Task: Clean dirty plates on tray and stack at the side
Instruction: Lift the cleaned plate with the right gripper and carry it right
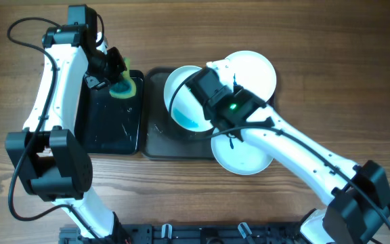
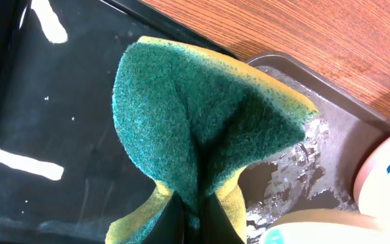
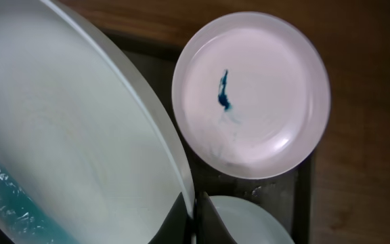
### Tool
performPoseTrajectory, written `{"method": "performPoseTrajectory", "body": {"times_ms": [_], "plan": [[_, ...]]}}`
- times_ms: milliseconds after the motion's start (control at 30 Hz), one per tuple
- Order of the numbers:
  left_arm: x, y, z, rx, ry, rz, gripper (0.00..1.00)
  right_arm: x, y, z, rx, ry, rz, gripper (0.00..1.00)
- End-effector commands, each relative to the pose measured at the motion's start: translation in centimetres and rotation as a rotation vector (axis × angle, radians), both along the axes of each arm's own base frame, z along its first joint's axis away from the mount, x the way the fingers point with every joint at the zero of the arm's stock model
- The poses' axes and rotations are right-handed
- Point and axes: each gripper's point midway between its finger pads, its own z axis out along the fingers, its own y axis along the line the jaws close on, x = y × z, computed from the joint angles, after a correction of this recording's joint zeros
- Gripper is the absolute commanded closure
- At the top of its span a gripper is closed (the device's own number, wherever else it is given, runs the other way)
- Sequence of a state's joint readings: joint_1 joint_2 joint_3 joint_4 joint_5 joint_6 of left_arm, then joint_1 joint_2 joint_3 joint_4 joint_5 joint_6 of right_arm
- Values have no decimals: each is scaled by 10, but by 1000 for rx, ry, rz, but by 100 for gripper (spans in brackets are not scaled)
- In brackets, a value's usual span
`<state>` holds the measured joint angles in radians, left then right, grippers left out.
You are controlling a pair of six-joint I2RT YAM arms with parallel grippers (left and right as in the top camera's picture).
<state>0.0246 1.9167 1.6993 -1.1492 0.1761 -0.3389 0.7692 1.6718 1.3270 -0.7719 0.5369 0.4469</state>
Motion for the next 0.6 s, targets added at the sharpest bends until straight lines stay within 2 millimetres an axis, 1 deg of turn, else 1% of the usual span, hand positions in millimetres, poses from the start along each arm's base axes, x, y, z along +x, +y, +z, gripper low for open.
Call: {"method": "performPoseTrajectory", "body": {"times_ms": [0,133,233,267,367,433,567], "plan": [[2,3,5,12,-13,13,96,1,-9,30,-161,-168,-22,96],[2,3,5,12,-13,12,96,-7,-1,54,-287,-303,-4,96],[2,3,5,12,-13,12,96,-14,13,69,-371,-373,54,96],[2,3,5,12,-13,12,96,-18,19,78,-410,-413,69,96],[2,3,5,12,-13,13,96,-24,24,95,-474,-491,64,96],[2,3,5,12,-13,12,96,-31,28,119,-554,-591,34,96],[2,3,5,12,-13,12,96,-39,34,143,-625,-669,1,96]]}}
